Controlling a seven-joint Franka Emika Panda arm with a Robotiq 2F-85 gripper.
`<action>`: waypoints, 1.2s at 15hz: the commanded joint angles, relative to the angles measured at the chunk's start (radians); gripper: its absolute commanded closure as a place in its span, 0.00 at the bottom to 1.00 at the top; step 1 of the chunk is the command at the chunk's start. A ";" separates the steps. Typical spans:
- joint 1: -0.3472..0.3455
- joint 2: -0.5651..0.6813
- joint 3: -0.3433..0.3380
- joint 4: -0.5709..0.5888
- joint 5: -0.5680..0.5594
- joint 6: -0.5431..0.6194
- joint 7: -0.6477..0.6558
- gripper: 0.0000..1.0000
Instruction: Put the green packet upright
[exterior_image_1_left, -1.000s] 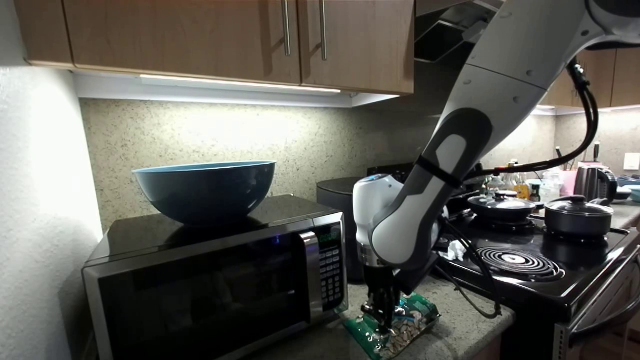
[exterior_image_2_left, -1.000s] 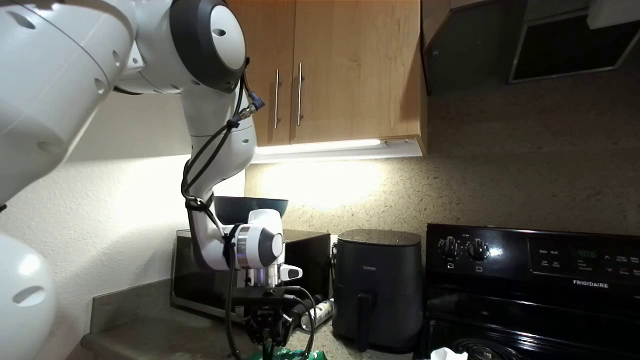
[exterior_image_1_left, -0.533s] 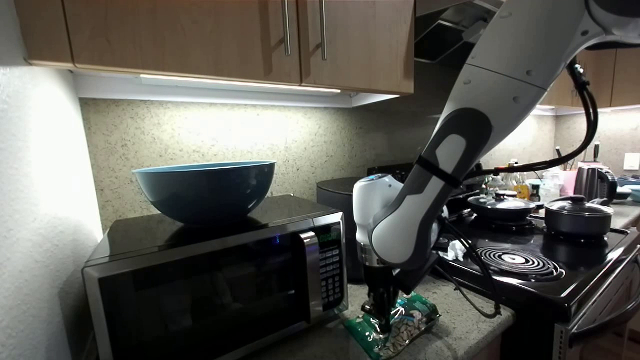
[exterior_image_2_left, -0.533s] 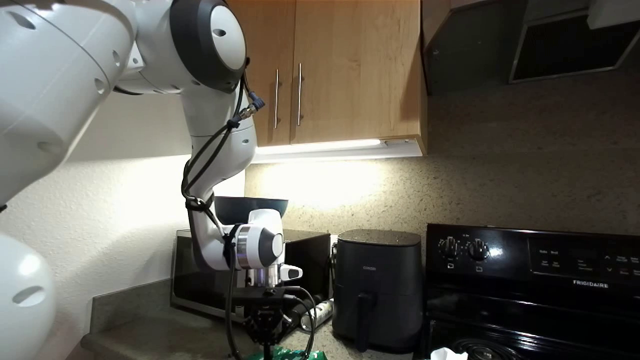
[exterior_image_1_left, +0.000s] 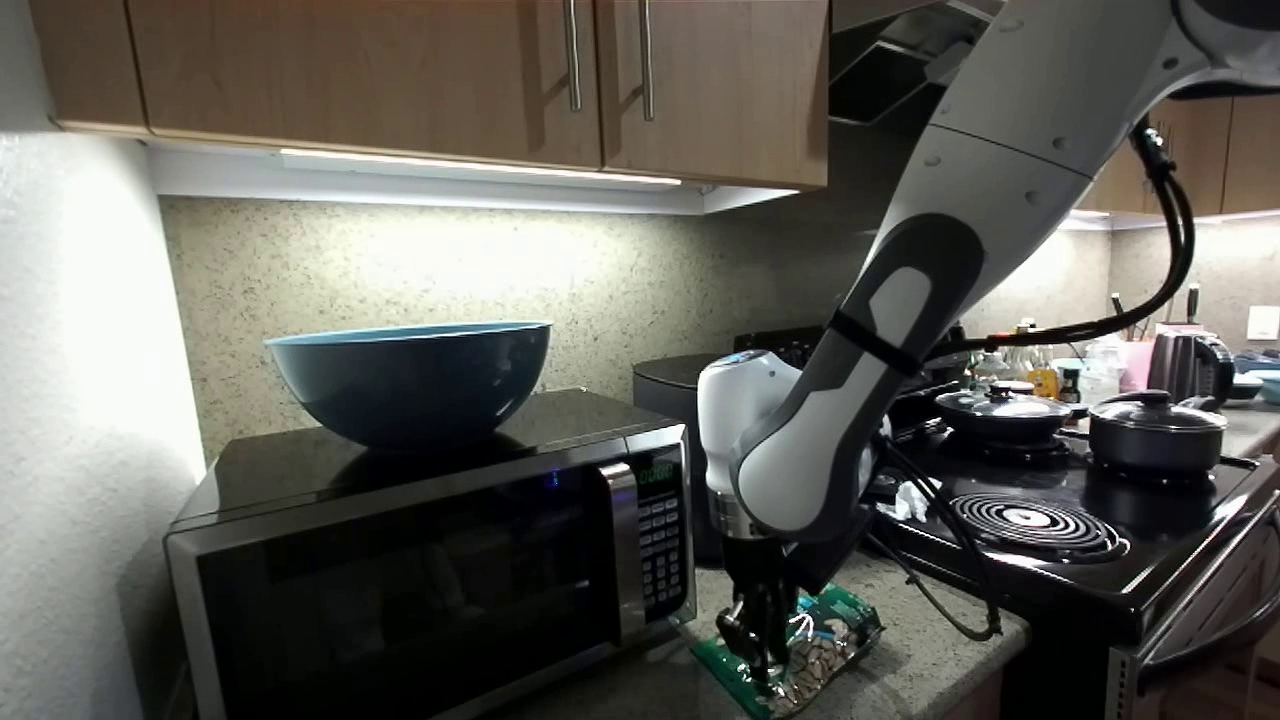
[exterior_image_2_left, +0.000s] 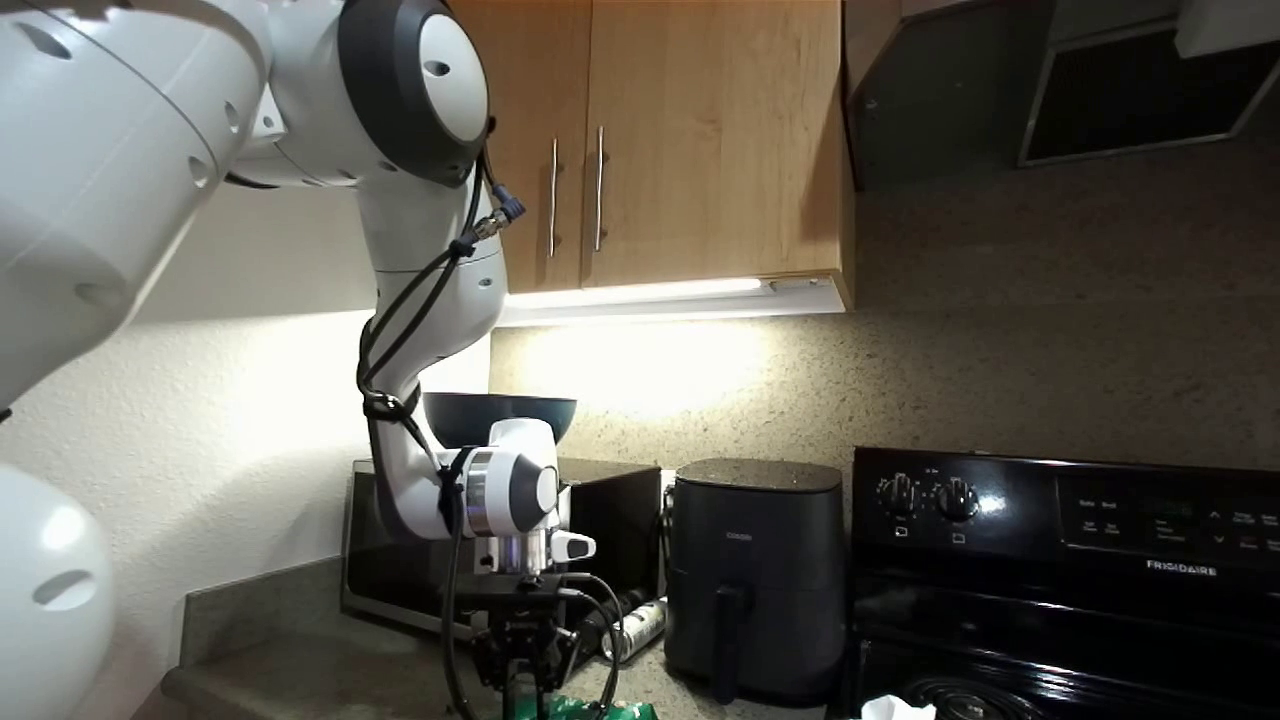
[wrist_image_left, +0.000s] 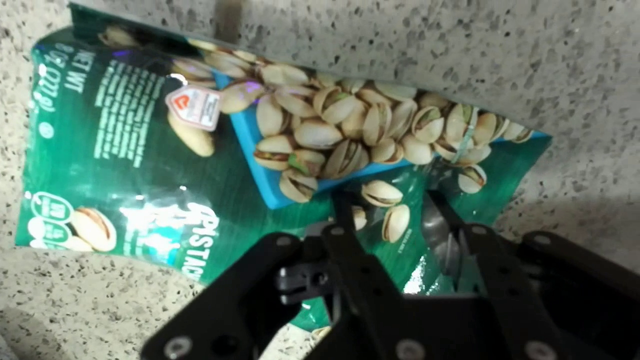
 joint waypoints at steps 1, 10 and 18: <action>0.005 0.006 -0.010 0.006 -0.006 -0.048 0.005 0.27; -0.001 0.030 -0.070 0.039 -0.024 -0.089 0.042 0.00; 0.016 0.035 -0.073 0.030 -0.050 -0.019 0.070 0.00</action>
